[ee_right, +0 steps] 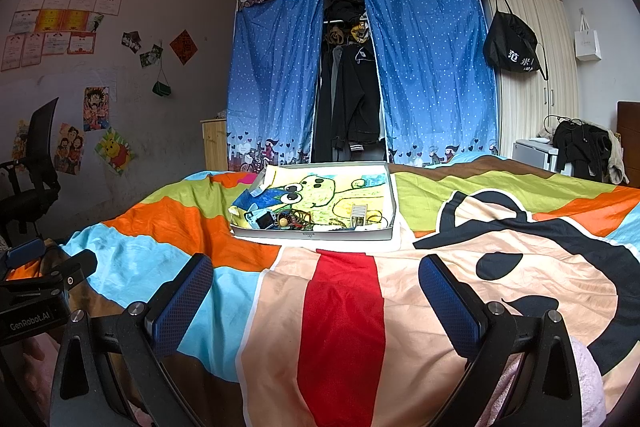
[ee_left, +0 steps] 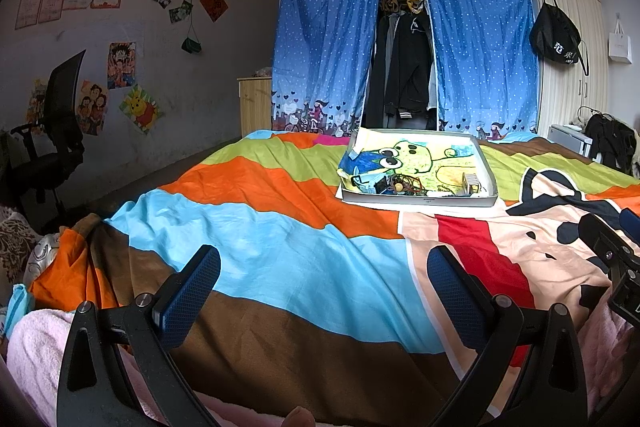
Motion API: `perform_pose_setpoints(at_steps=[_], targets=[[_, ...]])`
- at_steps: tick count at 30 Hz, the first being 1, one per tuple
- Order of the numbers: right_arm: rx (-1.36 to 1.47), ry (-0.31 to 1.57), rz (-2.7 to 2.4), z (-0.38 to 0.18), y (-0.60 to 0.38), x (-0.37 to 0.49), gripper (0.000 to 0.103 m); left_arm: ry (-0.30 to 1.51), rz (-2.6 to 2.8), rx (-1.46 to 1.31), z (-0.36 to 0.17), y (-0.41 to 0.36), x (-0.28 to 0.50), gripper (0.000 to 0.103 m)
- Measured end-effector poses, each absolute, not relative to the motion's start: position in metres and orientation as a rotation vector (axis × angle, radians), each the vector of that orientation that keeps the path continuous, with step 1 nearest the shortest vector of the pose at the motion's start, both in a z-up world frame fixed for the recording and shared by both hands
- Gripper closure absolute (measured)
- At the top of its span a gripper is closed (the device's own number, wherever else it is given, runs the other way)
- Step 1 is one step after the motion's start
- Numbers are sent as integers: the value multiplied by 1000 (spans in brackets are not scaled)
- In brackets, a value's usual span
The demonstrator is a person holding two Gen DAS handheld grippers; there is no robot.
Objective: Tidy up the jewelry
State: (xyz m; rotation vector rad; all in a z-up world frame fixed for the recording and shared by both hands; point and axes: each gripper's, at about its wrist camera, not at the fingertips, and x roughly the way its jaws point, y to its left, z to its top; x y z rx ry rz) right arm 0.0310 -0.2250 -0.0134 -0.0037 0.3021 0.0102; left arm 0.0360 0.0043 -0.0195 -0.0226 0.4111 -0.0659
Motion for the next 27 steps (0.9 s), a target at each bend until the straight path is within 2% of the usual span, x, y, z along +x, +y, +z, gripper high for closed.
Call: perform_pose_setpoints(at_steps=[27], targets=[[-5,302,10,-13,-225,31,0,412,-72,-13,-19,6,38,2]])
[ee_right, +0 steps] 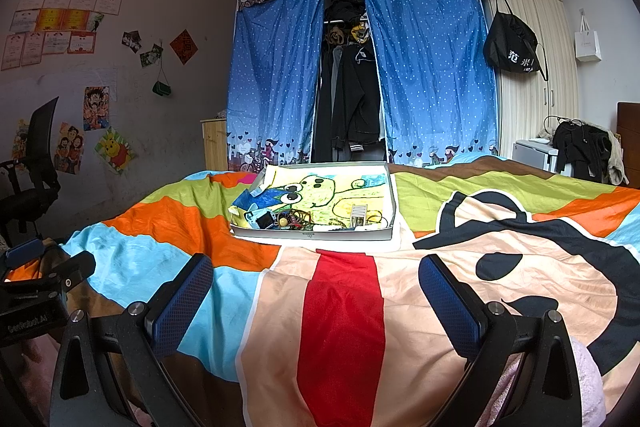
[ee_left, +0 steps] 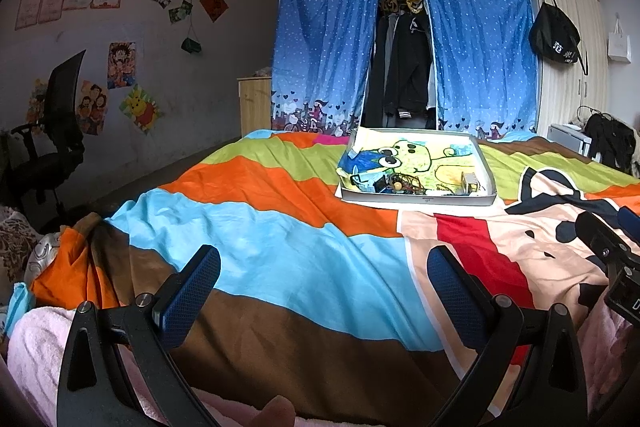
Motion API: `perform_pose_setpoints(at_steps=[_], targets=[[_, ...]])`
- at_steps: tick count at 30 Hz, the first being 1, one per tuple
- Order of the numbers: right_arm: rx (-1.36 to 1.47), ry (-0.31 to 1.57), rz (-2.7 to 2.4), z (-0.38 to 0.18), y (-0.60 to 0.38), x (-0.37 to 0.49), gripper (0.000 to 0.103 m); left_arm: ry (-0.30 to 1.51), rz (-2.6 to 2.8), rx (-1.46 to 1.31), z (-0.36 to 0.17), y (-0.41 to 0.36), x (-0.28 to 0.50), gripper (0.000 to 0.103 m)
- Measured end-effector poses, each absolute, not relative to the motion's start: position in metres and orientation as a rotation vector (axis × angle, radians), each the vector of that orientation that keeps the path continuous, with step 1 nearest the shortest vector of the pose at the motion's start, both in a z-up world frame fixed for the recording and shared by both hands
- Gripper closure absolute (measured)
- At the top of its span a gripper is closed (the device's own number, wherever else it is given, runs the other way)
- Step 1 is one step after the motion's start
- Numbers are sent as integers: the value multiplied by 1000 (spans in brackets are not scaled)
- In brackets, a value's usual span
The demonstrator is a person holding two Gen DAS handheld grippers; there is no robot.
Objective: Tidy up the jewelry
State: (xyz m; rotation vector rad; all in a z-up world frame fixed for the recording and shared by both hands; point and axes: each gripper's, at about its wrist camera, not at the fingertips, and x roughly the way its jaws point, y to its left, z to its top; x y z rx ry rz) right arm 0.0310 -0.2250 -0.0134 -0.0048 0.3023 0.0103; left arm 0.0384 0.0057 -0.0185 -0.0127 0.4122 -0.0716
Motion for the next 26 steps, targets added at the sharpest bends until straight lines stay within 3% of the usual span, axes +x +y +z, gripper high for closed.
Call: perform_pose_setpoints(at_steps=[26], targets=[[-6,302,11,-13,-225,31,0,375,-49,4,-20,14,38,2]])
